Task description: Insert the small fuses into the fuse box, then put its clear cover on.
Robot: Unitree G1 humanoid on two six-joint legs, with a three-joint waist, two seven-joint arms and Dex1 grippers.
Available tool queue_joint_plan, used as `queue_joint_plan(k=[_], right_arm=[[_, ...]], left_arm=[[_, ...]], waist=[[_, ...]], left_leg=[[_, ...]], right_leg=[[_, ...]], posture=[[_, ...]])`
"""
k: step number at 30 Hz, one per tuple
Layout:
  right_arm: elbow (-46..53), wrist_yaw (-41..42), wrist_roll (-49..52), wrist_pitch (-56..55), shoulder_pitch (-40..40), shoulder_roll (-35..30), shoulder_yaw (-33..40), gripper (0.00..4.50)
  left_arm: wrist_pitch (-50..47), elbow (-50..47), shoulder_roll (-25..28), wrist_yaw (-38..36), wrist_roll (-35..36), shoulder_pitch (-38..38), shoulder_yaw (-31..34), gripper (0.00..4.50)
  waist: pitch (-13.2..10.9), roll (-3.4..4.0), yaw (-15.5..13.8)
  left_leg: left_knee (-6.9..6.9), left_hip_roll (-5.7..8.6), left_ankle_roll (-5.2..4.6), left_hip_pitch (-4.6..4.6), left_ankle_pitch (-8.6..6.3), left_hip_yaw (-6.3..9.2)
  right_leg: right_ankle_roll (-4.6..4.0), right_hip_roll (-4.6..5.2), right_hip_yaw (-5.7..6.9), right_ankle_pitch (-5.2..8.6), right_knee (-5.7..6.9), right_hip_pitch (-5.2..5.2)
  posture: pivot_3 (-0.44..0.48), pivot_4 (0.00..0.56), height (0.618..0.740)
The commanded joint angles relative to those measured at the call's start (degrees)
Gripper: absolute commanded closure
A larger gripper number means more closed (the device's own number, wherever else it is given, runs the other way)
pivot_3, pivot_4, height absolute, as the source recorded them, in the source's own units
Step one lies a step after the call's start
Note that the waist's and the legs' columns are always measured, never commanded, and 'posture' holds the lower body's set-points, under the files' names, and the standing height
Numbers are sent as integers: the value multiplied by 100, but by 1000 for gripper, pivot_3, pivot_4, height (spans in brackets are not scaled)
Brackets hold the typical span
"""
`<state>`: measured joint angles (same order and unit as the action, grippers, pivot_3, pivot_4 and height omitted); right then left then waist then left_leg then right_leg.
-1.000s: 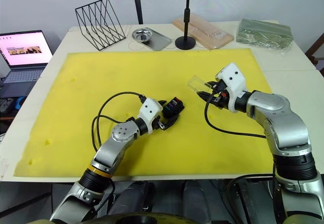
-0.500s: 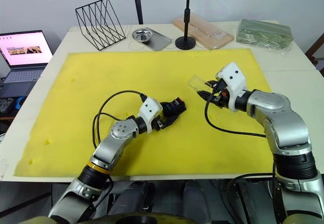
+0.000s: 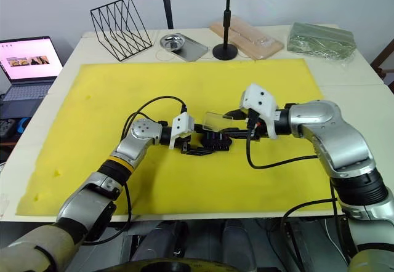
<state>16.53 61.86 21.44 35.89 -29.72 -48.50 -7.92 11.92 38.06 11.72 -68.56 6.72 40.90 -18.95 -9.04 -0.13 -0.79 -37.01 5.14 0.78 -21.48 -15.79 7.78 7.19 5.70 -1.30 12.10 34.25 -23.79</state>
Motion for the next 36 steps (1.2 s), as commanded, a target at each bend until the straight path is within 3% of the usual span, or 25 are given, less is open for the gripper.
queue_joint_plan(k=[1, 19, 36], right_arm=[[-87, 101, -212, -343, -50, -22, -106, 2722], [-802, 575, -527, -970, -125, 93, -435, 2722], [-748, 668, -341, -725, -58, 125, -296, 2722]], left_arm=[[234, 105, -75, -21, -73, 48, 59, 1688], [315, 145, -30, -358, 0, 11, 179, 1688], [418, 259, -34, -388, -87, 12, 231, 1688]], waist=[[0, 0, 0], [0, 0, 11], [0, 0, 12]], left_leg=[[0, 1, 0, 0, 0, 0], [0, 2, 0, 1, 0, 8], [1, 2, 0, 1, 0, 8]], right_leg=[[1, 0, 0, 0, 0, 0], [4, 0, -1, -2, 1, -2], [3, 0, -1, -2, 2, -5]], posture=[[0, 150, 740], [0, 150, 740], [0, 150, 740]])
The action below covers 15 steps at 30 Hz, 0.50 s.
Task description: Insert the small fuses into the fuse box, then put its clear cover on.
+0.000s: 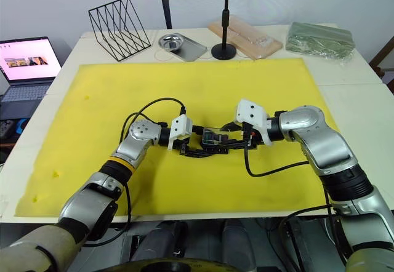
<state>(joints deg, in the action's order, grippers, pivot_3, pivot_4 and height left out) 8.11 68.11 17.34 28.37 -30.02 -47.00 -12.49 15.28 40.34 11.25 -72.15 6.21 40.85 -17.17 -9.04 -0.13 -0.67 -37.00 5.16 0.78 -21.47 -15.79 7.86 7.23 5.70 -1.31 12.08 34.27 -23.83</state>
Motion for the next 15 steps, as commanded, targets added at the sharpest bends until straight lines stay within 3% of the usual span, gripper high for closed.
queue_joint_plan(k=[1, 15], right_arm=[[88, 44, 88, 45, -40, -16, 177, 2722], [-204, 67, -141, -136, -64, -41, 69, 2722]], left_arm=[[96, 45, 14, -27, -41, 21, 53, 1688], [212, 193, 19, 26, -117, 63, 60, 1688]], waist=[[0, 0, 0], [0, 0, 1]], left_leg=[[0, 0, 0, 0, 0, 0], [0, 0, 0, 1, 0, -1]], right_leg=[[0, 0, 0, 0, 0, 0], [0, 0, 0, 0, 1, 0]], posture=[[0, 150, 740], [0, 150, 740]])
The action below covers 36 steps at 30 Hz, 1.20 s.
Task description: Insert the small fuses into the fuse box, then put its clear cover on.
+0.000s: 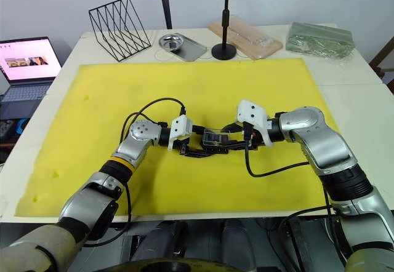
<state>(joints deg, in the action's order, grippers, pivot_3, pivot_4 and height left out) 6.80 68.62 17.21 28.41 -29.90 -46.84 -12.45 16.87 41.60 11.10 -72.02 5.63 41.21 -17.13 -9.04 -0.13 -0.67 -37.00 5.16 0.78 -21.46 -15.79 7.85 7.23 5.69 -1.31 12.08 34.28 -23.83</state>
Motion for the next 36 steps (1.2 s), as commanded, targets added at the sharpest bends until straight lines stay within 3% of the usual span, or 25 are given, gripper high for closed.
queue_joint_plan(k=[1, 24, 32, 36], right_arm=[[-116, 36, -147, -173, -92, -48, 52, 2722], [-343, 125, -325, -333, -147, 9, -81, 2722], [-427, 133, -432, -435, -182, 89, -30, 75], [-392, 162, -438, -400, -158, 98, 0, 34]], left_arm=[[56, 74, 36, 7, -62, 28, 57, 1688], [135, 135, 16, 57, -100, 40, 55, 1688], [125, 89, 37, 95, -104, 1, 48, 1688], [125, 101, 30, 110, -104, 4, 50, 1688]], waist=[[0, 0, 1], [0, 0, 0], [0, 0, 0], [0, 0, 1]], left_leg=[[0, 0, 0, 0, 0, 0], [-1, 0, 0, 2, 0, -1], [-1, 1, 1, 2, 1, -1], [-1, 1, 1, 2, 0, -1]], right_leg=[[0, 0, 0, 0, 0, 0], [0, 0, 0, 0, 1, 1], [0, 0, -1, 0, 3, 0], [0, 0, -1, 0, 3, 0]], posture=[[0, 150, 740], [0, 150, 740], [0, 150, 740], [0, 150, 740]])
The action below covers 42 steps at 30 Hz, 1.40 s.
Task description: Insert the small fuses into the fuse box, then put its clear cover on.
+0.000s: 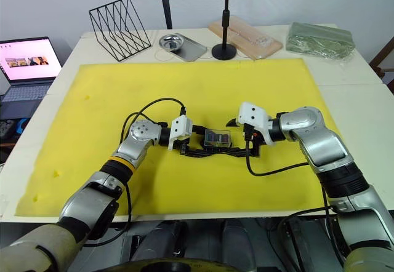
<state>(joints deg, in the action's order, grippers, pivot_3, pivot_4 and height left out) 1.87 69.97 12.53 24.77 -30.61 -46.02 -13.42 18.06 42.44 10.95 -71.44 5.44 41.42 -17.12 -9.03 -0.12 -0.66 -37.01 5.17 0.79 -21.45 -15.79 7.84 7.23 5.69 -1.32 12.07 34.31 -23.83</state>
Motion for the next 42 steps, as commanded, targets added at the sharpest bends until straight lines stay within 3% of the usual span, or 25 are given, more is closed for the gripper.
queue_joint_plan(k=[1, 10, 18, 21, 32, 42], right_arm=[[109, 32, 34, -24, -82, 14, 101, 34], [446, -43, 341, 387, -75, -18, 388, 34], [1308, -483, 973, 1178, -66, -42, 1105, 34], [1568, -744, 1200, 1398, -83, 52, 1319, 618], [1832, -1113, 1563, 1531, -312, 291, 1312, 4448], [1915, -1314, 1972, 1492, -364, 634, 1370, 4448]], left_arm=[[9, 22, 42, 56, -88, -15, 47, 1688], [7, 43, 26, 97, -94, -4, 53, 1688], [-14, -49, 44, 141, -79, -99, 58, 1688], [-33, -86, 44, 150, -72, -133, 56, 1688], [-50, -122, 36, 116, -62, -149, 37, 1688], [-92, -197, 42, 48, -4, -193, 50, 1688]], waist=[[0, 0, 0], [0, 0, -1], [0, 0, -5], [0, 0, -6], [0, 0, -3], [1, 1, -3]], left_leg=[[0, 0, 0, 0, 0, 0], [0, -1, 0, 0, 0, 0], [0, -3, 0, -1, 0, 3], [0, -5, 0, -1, 0, 3], [0, -4, -1, -1, 0, 3], [1, -4, -1, -1, 0, 4]], right_leg=[[0, 0, 0, 0, 0, 0], [0, 0, 0, 0, 0, 0], [0, 0, 0, 0, 0, 0], [0, 1, 0, 0, -1, 1], [0, 1, 0, 0, 0, 0], [0, 1, 0, 0, 0, -1]], posture=[[0, 150, 740], [0, 150, 740], [0, 150, 740], [0, 150, 740], [0, 150, 740], [0, 150, 740]])
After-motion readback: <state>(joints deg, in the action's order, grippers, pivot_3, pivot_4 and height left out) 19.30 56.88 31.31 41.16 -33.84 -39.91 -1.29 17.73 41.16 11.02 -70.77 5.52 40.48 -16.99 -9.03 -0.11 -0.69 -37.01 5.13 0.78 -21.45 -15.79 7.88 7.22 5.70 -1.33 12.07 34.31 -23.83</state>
